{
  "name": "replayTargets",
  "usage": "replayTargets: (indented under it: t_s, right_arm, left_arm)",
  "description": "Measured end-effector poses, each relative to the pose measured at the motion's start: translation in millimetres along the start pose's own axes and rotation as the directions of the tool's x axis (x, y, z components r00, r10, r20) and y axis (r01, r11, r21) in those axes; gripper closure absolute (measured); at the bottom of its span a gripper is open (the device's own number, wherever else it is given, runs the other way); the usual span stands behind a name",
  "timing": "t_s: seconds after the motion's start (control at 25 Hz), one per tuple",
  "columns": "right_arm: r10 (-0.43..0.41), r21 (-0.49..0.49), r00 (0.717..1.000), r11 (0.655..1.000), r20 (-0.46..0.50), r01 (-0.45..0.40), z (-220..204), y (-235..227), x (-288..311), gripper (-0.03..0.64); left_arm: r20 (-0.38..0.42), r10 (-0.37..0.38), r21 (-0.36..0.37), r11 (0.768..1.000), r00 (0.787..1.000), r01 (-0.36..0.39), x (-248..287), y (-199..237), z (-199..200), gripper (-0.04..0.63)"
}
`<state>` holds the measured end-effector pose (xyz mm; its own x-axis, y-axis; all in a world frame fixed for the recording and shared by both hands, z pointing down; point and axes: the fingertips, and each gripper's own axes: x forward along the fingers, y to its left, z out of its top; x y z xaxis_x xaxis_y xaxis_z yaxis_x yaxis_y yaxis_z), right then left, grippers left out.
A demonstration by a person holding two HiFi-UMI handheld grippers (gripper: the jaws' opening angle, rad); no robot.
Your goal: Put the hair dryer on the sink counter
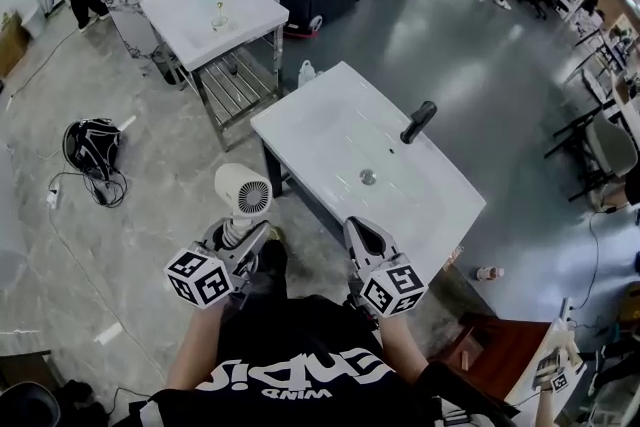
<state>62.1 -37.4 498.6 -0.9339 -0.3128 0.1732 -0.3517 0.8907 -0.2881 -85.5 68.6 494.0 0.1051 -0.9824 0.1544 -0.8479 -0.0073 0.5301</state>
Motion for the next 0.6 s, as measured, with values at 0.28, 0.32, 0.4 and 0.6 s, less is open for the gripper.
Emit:
replayTargets:
  t_s: [0.28, 0.32, 0.4, 0.6]
  right_arm:
    - [-0.025, 0.002, 1.0, 1.0, -0.017, 0.025, 10.3, -13.6, 25.6, 0.598]
    - [-0.029, 0.005, 0.999, 1.0, -0.019, 0.029, 11.7, -16.0, 29.7, 0.598]
    - [-0.041, 0.016, 0.999, 0.999, -0.022, 0.041, 13.0, -20.1, 38.7, 0.598]
    - [-0.073, 0.036, 0.997, 0.997, -0.033, 0.074, 17.3, -31.1, 66.6, 0.598]
  left_arm:
    - [-0.023, -0.021, -0.009, 1.0, 1.0, 0.021, 29.9, 18.4, 20.3, 0.341]
    - [-0.027, -0.025, -0.009, 1.0, 0.999, 0.025, 34.3, 21.1, 23.2, 0.342]
    - [-0.041, -0.034, -0.008, 0.999, 0.999, 0.033, 43.3, 28.0, 28.1, 0.341]
    - [-0.077, -0.061, -0.007, 0.998, 0.995, 0.06, 70.6, 50.1, 45.7, 0.342]
